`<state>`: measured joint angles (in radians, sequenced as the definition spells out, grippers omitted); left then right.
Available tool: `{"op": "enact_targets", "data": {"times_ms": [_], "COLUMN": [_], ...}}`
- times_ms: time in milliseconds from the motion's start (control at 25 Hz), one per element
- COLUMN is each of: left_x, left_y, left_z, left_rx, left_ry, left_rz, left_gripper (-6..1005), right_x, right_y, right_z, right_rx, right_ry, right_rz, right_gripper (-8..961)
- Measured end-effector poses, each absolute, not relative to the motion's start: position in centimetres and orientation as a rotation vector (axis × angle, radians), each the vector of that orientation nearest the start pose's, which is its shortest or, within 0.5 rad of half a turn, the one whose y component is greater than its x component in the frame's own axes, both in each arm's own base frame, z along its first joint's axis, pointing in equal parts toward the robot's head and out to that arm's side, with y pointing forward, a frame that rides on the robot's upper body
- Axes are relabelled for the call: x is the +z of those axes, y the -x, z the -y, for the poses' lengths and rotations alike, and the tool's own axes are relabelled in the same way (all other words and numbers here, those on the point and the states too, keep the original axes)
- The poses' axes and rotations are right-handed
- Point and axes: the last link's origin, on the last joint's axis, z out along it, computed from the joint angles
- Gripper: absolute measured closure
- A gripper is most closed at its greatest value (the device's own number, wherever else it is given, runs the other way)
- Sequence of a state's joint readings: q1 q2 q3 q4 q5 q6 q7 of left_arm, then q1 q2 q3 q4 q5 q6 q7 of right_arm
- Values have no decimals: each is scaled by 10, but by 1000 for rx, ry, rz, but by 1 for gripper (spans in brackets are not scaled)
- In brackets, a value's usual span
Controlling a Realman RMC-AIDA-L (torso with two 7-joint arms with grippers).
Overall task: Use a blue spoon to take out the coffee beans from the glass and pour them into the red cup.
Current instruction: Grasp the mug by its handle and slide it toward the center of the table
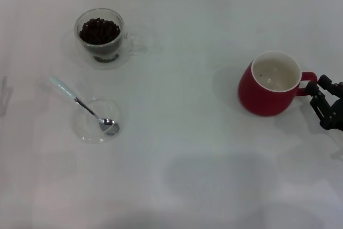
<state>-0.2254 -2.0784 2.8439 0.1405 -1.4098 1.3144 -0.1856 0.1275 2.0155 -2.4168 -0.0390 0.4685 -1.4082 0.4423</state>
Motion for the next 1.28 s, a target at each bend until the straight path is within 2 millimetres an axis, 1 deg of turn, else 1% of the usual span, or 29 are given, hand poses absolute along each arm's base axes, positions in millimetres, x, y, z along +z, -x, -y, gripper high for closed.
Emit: {"op": "enact_targets", "data": {"times_ms": [200,280,520,720,1280], "left_x": [-13,-13,-13,-13,-12], "left_y": [383,383,381,381,379], "left_z": [-241,-241,-243,-244,-248], "left_rx": [-635,-637,-641,-642,-651], "left_ry": [1481,1481,1484,1486,1482], "left_rz": [685,684,680,679,673], "left_gripper": [111,111,111,112,112], "right_x": [-23,-23,-27,-30,-32], "right_y": [-389,-390,-394,-392,-382], "right_z": [-189,-190,-197,-206,-237], "right_rx": [667,658,612,600,596], "right_ry": [1909,1906,1913,1920,1951], "right_rz": [-672,-673,-697,-699,-667], "right_gripper": [652,634,450,223,231]}}
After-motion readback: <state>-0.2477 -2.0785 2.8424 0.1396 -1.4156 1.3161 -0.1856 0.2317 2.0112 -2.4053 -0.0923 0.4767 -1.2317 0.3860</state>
